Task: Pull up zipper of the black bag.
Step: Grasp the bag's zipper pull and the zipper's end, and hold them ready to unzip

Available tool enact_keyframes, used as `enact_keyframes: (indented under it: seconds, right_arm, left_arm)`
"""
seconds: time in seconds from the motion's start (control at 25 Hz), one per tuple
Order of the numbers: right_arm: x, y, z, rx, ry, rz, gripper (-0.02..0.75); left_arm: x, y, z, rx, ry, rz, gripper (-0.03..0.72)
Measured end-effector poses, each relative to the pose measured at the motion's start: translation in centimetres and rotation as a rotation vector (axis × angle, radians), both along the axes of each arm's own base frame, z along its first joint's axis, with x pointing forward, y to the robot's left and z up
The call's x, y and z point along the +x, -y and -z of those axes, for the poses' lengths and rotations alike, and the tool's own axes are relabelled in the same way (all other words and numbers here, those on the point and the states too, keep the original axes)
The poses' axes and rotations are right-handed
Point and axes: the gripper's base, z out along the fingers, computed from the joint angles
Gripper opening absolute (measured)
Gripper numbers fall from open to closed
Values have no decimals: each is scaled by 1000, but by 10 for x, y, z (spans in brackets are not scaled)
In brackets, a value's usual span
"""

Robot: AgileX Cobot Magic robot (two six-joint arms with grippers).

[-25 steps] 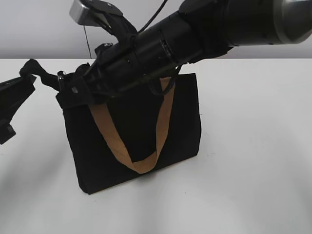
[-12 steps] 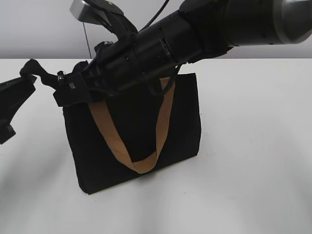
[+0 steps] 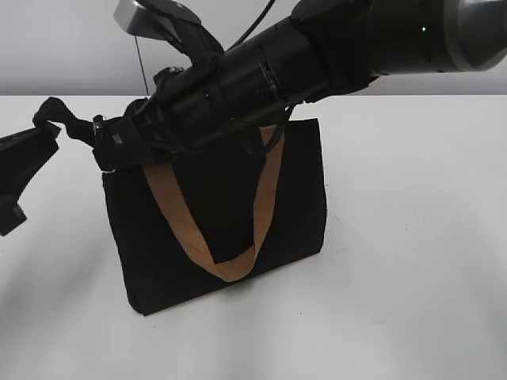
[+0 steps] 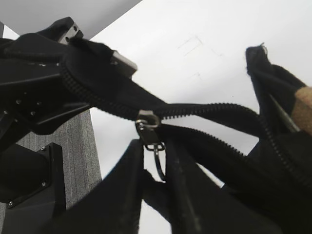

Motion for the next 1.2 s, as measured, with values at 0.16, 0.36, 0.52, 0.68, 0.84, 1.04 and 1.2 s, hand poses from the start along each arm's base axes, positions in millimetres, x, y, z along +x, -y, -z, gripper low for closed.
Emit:
enact_keyframes:
  seconds: [0.16, 0.36, 0.52, 0.68, 0.84, 1.04, 1.2]
  right_arm:
    - [0, 0, 0, -1, 1, 0, 1]
    - [0, 0, 0, -3, 2, -2, -1]
    - [-2, 1, -6, -2, 20, -7, -1]
    - [-6, 5, -21, -2, 72, -19, -1]
    - [-7, 7, -27, -8, 98, -25, -1]
    - [-9, 10, -25, -54, 101, -42, -1]
    - [-9, 12, -22, -99, 102, -44, -1]
  left_arm:
    - [0, 0, 0, 0, 0, 0, -6]
    - [0, 0, 0, 2, -4, -1, -6]
    - [0, 0, 3, 15, -26, -5, -6]
    - [0, -1, 6, 35, -60, -12, -6]
    - [0, -1, 7, 40, -69, -13, -8]
    - [0, -3, 11, 57, -109, -27, -8]
    - [1, -3, 13, 61, -126, -36, -8]
